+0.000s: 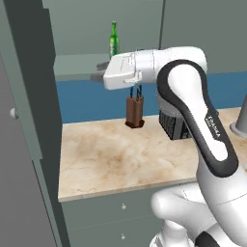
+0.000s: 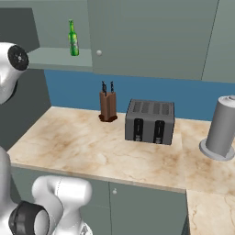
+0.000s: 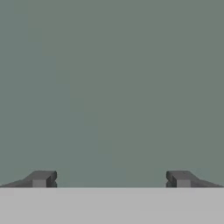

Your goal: Get the candle and the beer from the cabinet and move them to the dining counter.

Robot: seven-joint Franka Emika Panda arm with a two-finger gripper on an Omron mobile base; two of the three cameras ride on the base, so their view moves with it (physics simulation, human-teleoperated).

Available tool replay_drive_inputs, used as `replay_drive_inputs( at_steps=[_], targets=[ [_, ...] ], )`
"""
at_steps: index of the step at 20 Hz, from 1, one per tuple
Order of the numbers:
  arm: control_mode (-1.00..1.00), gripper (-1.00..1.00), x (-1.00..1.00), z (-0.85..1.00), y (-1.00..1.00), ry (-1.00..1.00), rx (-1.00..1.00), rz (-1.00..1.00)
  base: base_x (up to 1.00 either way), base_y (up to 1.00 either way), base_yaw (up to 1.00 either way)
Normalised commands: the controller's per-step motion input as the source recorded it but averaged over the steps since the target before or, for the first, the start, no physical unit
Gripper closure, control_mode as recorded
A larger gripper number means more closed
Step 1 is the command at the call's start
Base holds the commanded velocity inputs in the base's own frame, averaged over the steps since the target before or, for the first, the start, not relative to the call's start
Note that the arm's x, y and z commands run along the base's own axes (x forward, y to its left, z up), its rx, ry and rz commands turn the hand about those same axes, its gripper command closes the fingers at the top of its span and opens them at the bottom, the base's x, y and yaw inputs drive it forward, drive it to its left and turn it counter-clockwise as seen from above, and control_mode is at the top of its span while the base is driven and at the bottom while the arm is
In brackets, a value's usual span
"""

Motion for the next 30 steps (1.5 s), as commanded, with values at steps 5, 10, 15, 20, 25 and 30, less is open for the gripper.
replay_drive_inputs(
  at_steps=[5,10,15,20,25,30],
  targets=[
    [-1.0,-1.0,-0.26,0.0,-0.51,0.0,-0.13,-0.31,0.0,0.0,0.0],
    [-1.0,-1.0,-0.21,0.0,-0.59,0.0,-0.09,-0.41,0.0,0.0,0.0],
    [-1.0,-1.0,-0.04,0.04,-0.68,0.0,-0.02,-0.43,0.0,0.0,0.0],
    [-1.0,-1.0,-0.02,0.03,-0.78,0.0,-0.01,-0.36,0.0,0.0,0.0],
    [-1.0,-1.0,-0.07,0.0,-0.75,0.0,-0.03,-0.32,0.0,0.0,0.0],
    [-1.0,-1.0,-0.14,0.0,-0.64,0.0,-0.07,-0.27,0.0,0.0,0.0]
  ],
)
